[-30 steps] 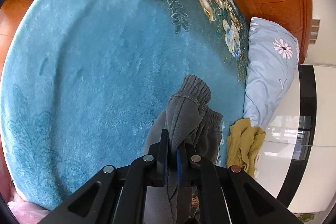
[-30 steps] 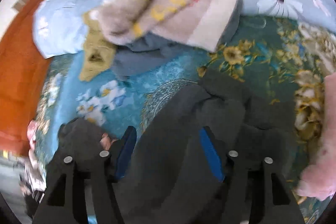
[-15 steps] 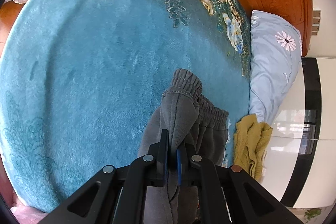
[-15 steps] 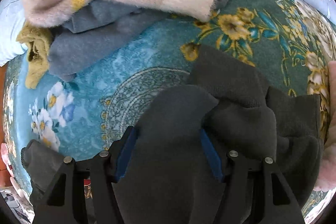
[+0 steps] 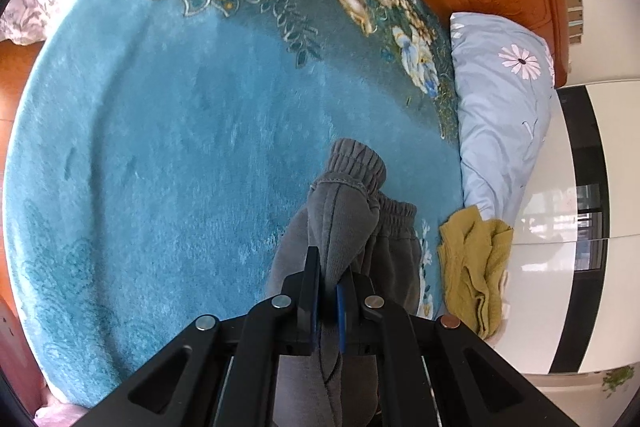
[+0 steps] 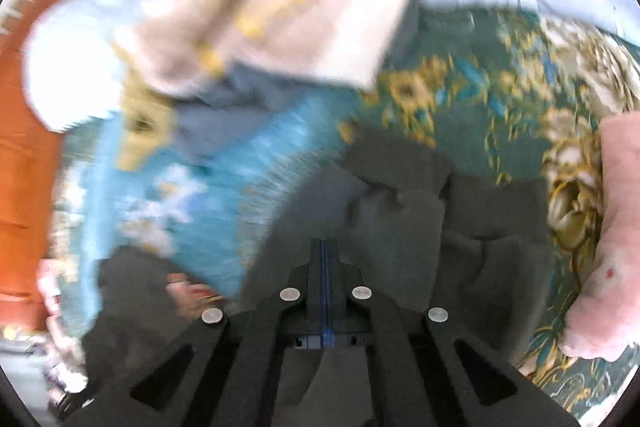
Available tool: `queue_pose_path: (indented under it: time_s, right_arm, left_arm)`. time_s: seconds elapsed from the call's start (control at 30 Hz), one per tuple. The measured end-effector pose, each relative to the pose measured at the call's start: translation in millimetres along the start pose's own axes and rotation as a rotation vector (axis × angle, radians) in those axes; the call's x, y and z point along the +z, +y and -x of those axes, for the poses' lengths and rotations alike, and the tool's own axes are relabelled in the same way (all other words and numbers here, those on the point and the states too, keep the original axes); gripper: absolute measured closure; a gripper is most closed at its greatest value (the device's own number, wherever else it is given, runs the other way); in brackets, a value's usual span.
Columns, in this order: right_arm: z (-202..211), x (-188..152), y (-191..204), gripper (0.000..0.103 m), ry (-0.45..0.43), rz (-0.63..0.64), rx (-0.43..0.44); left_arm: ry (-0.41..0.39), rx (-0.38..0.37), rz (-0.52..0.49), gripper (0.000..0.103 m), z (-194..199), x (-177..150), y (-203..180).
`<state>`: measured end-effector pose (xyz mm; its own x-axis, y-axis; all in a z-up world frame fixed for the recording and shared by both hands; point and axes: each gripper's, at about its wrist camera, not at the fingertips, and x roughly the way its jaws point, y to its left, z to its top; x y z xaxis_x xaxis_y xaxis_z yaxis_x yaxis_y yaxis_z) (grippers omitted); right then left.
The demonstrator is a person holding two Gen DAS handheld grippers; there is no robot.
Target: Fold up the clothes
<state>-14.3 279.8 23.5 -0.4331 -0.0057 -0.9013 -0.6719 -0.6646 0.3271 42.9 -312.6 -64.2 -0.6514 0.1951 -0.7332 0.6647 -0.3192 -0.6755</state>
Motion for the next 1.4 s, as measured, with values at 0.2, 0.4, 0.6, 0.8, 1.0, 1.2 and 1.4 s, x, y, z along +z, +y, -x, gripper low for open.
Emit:
queue_pose_path:
  time_s: [0.2, 0.4, 0.6, 0.8, 1.0, 1.2, 1.4]
  right_arm:
    - [102, -18, -1, 0.103, -0.176, 0.065, 0.17]
    - [118, -62, -48, 0.103, -0.131, 0.023, 0.165]
    - [70, -63, -37, 0.102, -0.051, 0.004, 0.176]
    - [-12, -24, 12, 0.076, 0.042, -0.033, 0.172]
    - [-79, 0, 31, 0.041, 0.102, -0.127, 0.079]
    - [-128, 15, 48, 0.04, 0.134, -0.132, -0.078]
    - [-151, 20, 61, 0.03, 0.162, -0.11, -0.201]
  left_arm:
    - [-0.027, -0.02, 0.011, 0.095, 10, 1, 2]
    - [-0.016, -0.044, 0.046, 0.096, 16, 3, 8]
    - [-0.015, -0.031, -0.01, 0.095, 20, 2, 0]
    - [-0.013, -0.026, 0.024, 0.095, 16, 2, 6]
    - [-0.005, -0.002, 0.027, 0.095, 3, 2, 7]
    - [0.008, 0.028, 0.031, 0.095, -13, 5, 8]
    - [0.017, 0.042, 0.047, 0.095, -21, 8, 13]
